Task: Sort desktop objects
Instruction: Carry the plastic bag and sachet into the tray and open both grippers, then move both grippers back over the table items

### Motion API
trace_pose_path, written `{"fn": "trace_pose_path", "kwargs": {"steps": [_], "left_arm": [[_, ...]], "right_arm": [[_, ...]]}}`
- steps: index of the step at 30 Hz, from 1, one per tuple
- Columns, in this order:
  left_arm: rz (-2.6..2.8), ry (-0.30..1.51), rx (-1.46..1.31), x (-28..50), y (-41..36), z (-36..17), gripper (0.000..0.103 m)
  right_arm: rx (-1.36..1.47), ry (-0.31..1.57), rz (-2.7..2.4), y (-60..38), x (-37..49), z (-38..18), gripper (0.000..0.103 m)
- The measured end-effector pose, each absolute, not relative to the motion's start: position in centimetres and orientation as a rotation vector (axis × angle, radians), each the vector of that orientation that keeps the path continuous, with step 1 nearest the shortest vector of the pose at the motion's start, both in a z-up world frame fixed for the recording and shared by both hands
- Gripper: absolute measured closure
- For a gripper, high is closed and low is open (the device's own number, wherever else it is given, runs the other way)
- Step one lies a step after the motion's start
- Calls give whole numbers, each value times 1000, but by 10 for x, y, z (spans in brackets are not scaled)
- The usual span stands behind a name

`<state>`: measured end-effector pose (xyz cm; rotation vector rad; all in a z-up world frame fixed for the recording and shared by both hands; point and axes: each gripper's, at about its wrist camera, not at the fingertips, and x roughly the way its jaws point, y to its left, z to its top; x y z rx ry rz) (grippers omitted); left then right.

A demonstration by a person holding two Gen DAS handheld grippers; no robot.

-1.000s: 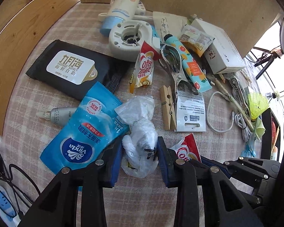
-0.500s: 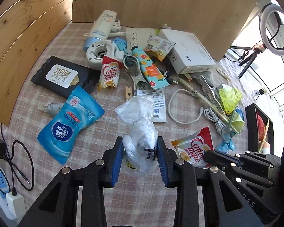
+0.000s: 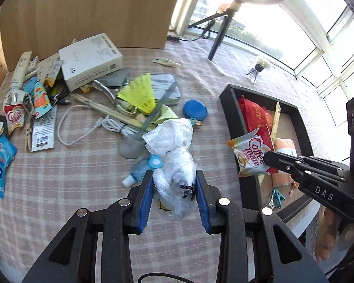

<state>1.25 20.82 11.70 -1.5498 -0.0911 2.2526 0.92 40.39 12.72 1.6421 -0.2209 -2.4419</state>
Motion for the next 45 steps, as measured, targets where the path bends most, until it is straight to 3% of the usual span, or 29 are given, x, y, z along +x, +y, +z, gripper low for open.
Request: {"fn": "trace_pose_path", "kwargs": {"steps": [14, 16, 18, 21, 35, 45], "left_arm": [[2142, 114, -1467, 52, 387, 124, 68], [2155, 123, -1460, 55, 398, 125, 64], [2184, 143, -1448, 57, 405, 127, 57], [2203, 149, -1434, 60, 408, 130, 51], [2323, 107, -1430, 60, 363, 139, 50], [2357, 93, -1490, 45, 285, 122, 50]], "right_arm": [[1726, -341, -2687, 609, 56, 140, 100], [1723, -351, -2695, 619, 59, 139, 89], [1706, -362, -2708, 626, 63, 141, 69], [1677, -341, -2732, 630, 65, 146, 65], [1627, -262, -2624, 574, 55, 149, 64], [1608, -179, -2512, 490, 39, 143, 64]]}}
